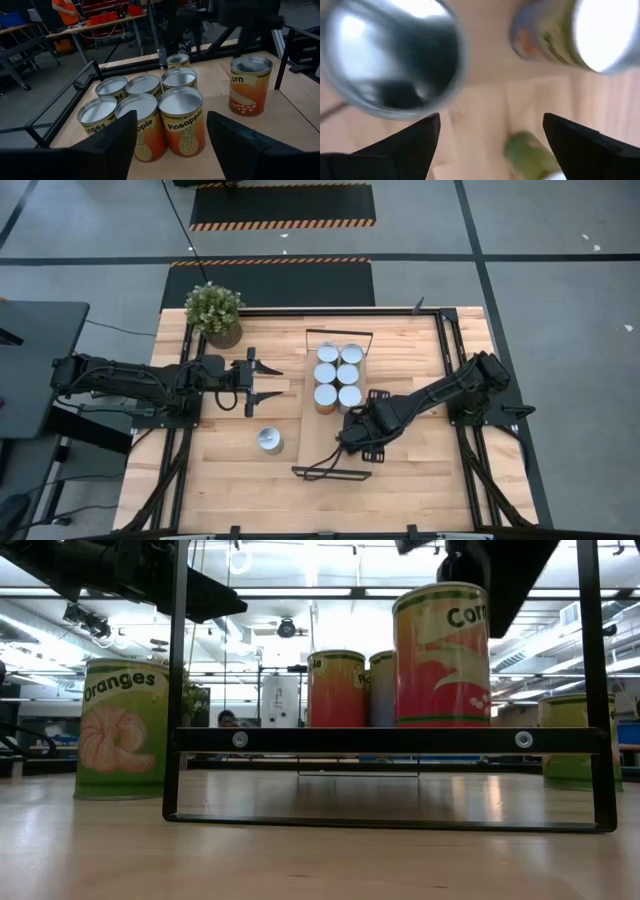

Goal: Pick and place cans onto a shelf
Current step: Put the canned corn on the shelf, then put the canned pears on the shelf

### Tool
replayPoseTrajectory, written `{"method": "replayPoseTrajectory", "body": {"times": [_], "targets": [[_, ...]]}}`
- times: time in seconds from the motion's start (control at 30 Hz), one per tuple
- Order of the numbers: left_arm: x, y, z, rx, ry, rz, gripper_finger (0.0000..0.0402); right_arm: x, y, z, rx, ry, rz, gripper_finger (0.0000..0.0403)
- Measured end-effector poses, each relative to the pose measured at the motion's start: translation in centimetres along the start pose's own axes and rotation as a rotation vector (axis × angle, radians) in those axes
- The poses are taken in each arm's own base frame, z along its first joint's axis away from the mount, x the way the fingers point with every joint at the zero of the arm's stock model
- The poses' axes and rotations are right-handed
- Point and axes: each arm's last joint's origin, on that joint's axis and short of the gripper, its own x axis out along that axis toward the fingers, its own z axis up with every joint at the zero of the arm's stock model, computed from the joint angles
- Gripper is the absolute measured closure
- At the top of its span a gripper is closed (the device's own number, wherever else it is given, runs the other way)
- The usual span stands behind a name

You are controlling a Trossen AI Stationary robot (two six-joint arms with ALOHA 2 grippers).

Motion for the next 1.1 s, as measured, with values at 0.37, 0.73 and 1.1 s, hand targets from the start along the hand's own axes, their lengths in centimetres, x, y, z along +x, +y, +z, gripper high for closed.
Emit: {"method": "replayPoseTrajectory", "body": {"times": [0.37,0.73,1.1], "targets": [[0.0,0.0,0.0,0.0,0.002,0.0,0.0157,-1.3,-1.7,-1.2,0.026,0.117,-0.037,0.0041],[0.0,0.0,0.1,0.0,-0.009,0.002,0.0157,0.3,-6.6,-6.8,0.376,-0.029,0.024,0.0041],[0.0,0.0,0.2,-0.001,-0.019,0.003,0.0157,5.6,-11.2,-8.9,0.57,0.059,0.047,0.0005]]}}
